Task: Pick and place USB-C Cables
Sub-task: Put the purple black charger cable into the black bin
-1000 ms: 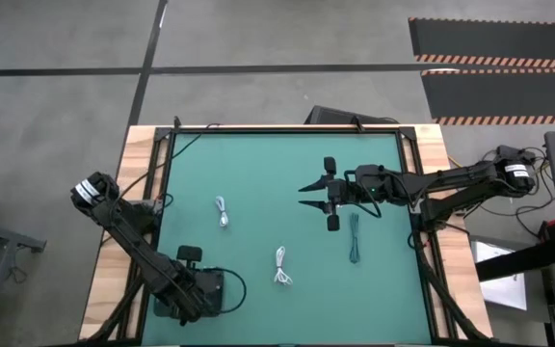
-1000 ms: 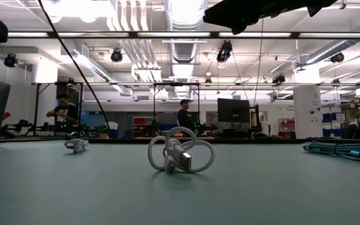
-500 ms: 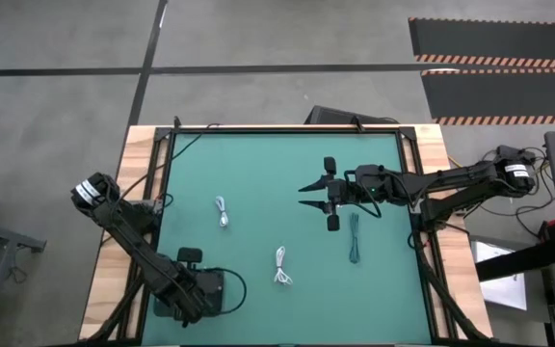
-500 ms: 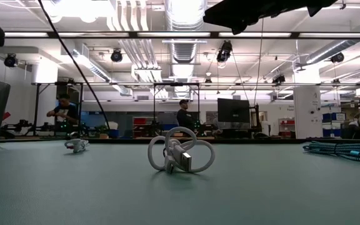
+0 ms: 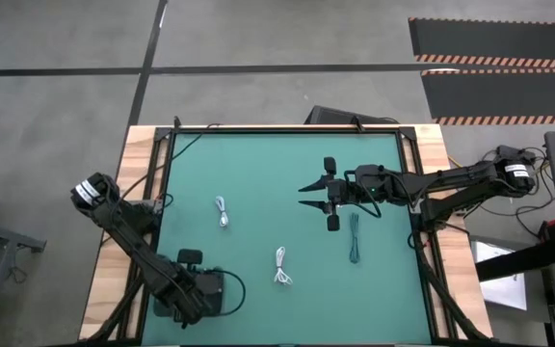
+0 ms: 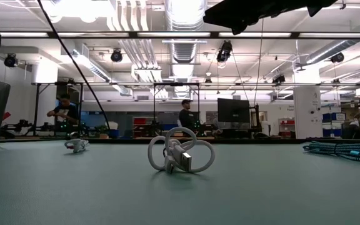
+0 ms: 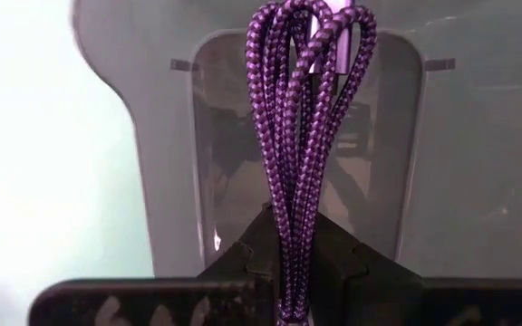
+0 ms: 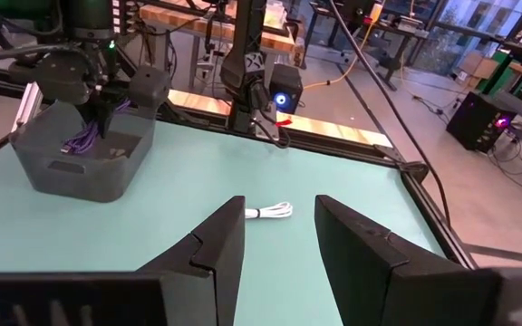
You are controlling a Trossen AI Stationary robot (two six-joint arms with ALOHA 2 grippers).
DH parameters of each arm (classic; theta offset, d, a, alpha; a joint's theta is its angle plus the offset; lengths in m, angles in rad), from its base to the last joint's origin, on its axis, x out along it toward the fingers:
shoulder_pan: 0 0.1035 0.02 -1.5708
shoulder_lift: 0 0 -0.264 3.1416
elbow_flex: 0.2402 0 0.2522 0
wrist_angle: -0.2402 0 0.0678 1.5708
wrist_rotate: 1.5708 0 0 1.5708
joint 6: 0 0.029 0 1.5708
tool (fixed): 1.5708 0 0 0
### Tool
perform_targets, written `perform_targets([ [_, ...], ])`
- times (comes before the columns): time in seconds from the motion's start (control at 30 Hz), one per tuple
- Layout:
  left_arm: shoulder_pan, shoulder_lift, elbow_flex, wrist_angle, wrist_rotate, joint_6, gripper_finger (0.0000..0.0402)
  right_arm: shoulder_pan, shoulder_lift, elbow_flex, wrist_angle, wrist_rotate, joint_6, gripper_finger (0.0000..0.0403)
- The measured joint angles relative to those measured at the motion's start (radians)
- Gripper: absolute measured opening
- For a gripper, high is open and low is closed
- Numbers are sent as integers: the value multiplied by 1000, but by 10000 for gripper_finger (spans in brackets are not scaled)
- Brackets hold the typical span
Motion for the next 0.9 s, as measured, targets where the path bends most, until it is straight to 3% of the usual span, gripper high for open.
perform_targets([
  [0.9,-21,-1,-163,181,9,-19,15,0,0,0,-1,0,2,128],
])
